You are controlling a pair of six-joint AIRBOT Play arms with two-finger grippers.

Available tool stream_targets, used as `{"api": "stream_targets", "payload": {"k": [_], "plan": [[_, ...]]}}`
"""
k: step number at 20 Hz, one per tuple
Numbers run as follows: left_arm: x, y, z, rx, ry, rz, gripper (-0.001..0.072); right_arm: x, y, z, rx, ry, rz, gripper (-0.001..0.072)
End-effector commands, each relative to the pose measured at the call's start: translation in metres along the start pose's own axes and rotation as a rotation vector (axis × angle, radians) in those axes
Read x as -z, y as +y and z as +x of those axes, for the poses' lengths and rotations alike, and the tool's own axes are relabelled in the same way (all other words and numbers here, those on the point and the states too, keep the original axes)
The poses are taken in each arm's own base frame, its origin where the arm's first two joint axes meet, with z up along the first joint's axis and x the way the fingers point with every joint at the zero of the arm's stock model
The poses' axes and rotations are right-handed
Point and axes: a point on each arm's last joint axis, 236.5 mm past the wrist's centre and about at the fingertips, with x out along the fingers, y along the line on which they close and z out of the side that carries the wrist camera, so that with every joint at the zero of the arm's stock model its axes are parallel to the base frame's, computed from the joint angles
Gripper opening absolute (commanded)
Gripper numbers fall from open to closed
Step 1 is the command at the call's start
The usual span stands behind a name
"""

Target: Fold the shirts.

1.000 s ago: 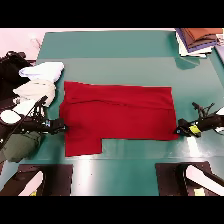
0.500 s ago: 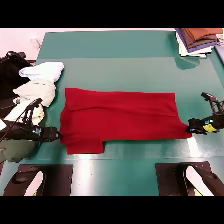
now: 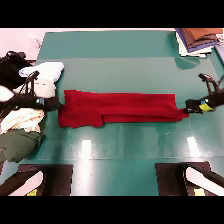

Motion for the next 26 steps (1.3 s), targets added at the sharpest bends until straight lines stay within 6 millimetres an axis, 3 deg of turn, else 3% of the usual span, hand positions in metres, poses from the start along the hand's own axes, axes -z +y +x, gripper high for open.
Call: {"api": "stream_targets", "payload": {"k": [1, 4, 5, 6, 7, 8, 9, 10, 11, 12, 15, 17, 21, 26], "plan": [[-0.057, 0.006, 0.043, 0.062, -0.040, -0.064, 0.0026, -0.045, 0.013, 0.021, -0.011, 0.026, -0.025, 0.0017], [-0.076, 0.009, 0.063, 0.082, -0.006, -0.082, 0.0028, -0.071, 0.020, 0.032, -0.028, 0.035, -0.036, 0.0042], [-0.080, 0.009, 0.064, 0.084, -0.008, -0.079, 0.0097, -0.080, 0.026, 0.033, -0.065, 0.020, -0.024, 0.0214], [-0.084, 0.008, 0.062, 0.086, -0.021, -0.079, 0.0413, -0.089, 0.032, 0.031, -0.117, -0.002, -0.002, 0.0337], [-0.088, 0.005, 0.060, 0.094, -0.029, -0.086, 0.0527, -0.097, 0.038, 0.027, -0.176, -0.024, -0.002, 0.0343], [-0.090, 0.002, 0.057, 0.099, -0.028, -0.077, 0.0528, -0.100, 0.039, 0.023, -0.224, -0.042, 0.006, 0.0416], [-0.089, -0.001, 0.055, 0.106, -0.019, -0.071, 0.0525, -0.100, 0.033, 0.020, -0.240, -0.044, 0.017, 0.0459], [-0.086, -0.005, 0.054, 0.120, -0.003, -0.073, 0.0367, -0.095, 0.021, 0.017, -0.240, -0.034, 0.035, 0.0459], [-0.082, -0.008, 0.054, 0.133, 0.012, -0.077, 0.0116, -0.090, 0.007, 0.013, -0.244, -0.023, 0.062, 0.0459], [-0.081, -0.009, 0.054, 0.137, 0.018, -0.072, 0.0027, -0.087, -0.009, 0.009, -0.245, -0.024, 0.100, 0.0459], [-0.079, -0.025, 0.061, 0.150, 0.019, -0.045, 0.0026, -0.076, -0.040, 0.007, -0.293, -0.002, 0.200, 0.0460], [-0.072, -0.053, 0.073, 0.166, 0.023, 0.007, 0.0026, -0.062, -0.047, 0.026, -0.347, 0.054, 0.252, 0.0461], [-0.049, -0.115, 0.108, 0.203, 0.041, 0.060, 0.0025, -0.046, -0.031, 0.073, -0.475, 0.088, 0.326, 0.0493], [-0.029, -0.172, 0.152, 0.243, 0.082, 0.128, 0.0025, -0.046, 0.009, 0.106, -0.588, 0.094, 0.330, 0.0481]]}}
